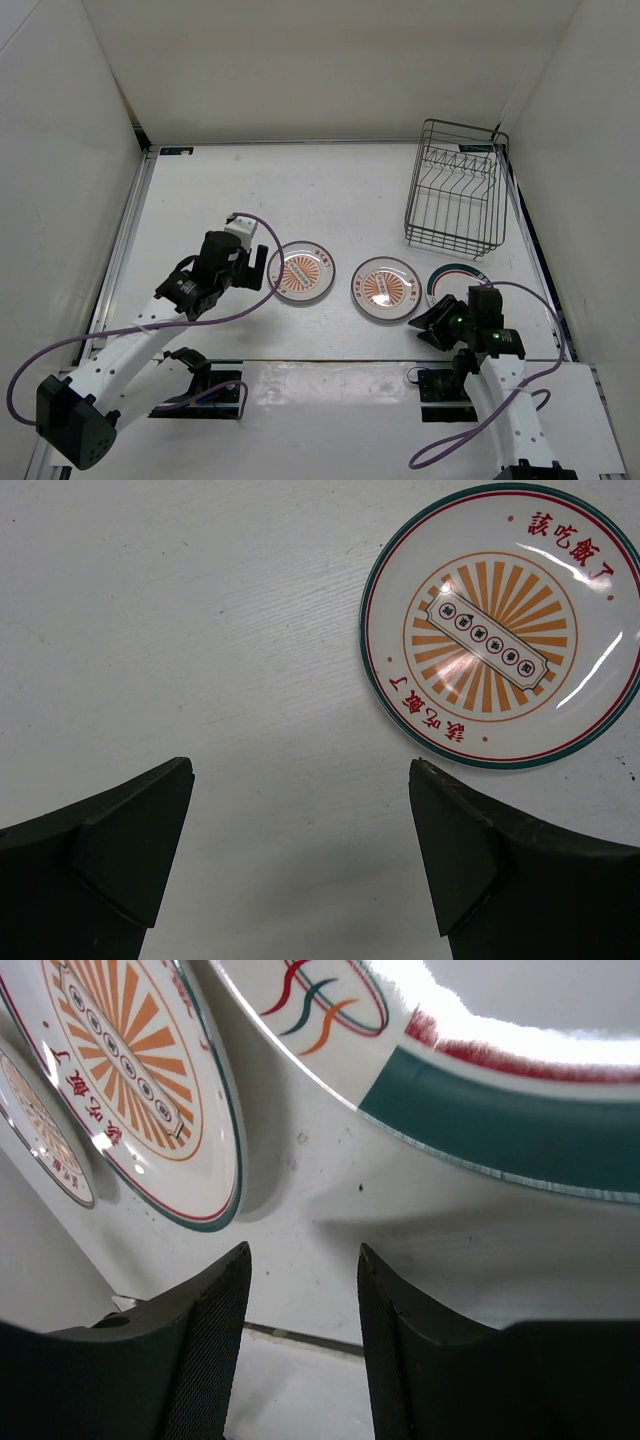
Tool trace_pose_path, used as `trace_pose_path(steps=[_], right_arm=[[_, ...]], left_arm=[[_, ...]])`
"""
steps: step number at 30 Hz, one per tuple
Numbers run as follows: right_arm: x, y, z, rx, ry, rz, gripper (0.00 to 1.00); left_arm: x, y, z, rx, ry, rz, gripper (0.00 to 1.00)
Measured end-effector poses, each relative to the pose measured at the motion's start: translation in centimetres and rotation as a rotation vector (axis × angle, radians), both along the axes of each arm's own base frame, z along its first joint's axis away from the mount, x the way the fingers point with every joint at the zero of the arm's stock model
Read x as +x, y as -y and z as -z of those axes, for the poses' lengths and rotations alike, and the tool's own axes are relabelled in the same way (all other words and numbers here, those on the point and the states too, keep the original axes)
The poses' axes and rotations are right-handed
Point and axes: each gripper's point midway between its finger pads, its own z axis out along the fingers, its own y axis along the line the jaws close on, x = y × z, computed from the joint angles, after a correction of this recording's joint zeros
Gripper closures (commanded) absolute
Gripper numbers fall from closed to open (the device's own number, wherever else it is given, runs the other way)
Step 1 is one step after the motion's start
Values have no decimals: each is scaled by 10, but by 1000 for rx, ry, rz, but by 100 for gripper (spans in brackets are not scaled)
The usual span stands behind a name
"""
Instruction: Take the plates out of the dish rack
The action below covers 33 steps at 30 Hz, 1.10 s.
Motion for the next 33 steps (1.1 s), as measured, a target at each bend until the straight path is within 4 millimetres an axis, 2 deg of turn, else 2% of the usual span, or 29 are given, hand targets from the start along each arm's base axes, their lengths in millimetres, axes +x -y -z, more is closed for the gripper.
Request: trace_pose_path(steps=[2, 6, 12, 15, 18, 23, 26, 33], right_arm=[[0, -5, 7, 22, 11, -22, 50], [14, -19, 6, 103, 100, -58, 48], [35, -19, 3, 121, 174, -10, 48], [41, -16, 4, 110, 181, 18, 56], [43, -14, 10, 106, 148, 38, 76], [45, -19, 17, 135, 87, 39, 80], [47, -23, 19, 152, 70, 28, 99], [47, -27, 12, 167, 99, 12, 100]], left_arm=[[0, 0, 2, 4, -6, 0, 0], [-1, 0, 5, 11, -19, 0, 0], [-1, -1, 8, 18, -30, 0, 0], [-1, 0, 8, 19, -30, 1, 0], [0, 0, 6, 17, -28, 1, 0], [0, 0, 6, 18, -30, 2, 0], [0, 0, 7, 19, -33, 2, 0], [0, 1, 6, 19, -33, 2, 0]])
